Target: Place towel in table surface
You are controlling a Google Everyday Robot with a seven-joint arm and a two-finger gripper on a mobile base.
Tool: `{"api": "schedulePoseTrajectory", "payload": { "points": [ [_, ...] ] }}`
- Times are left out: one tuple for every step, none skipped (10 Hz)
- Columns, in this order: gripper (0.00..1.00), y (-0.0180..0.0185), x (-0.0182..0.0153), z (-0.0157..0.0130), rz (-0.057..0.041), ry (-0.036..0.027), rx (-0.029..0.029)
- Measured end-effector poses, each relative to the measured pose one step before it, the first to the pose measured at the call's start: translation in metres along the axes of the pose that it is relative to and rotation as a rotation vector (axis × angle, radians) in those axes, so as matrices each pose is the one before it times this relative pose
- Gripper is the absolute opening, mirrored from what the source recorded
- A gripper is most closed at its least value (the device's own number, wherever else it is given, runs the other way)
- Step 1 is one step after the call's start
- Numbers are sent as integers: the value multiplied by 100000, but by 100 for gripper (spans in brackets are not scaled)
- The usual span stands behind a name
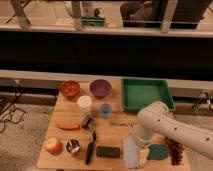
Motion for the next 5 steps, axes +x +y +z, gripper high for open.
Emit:
{"api": "schedulePoseTrajectory", "payload": {
  "points": [
    [80, -62, -47, -21, -231, 29, 51],
    [80, -36, -51, 9, -200, -24, -4],
    [80, 22, 22, 7, 65, -11, -9],
    [80, 15, 26, -13, 68, 13, 23],
    [80, -36, -50, 9, -117, -7, -22]
  ]
}}
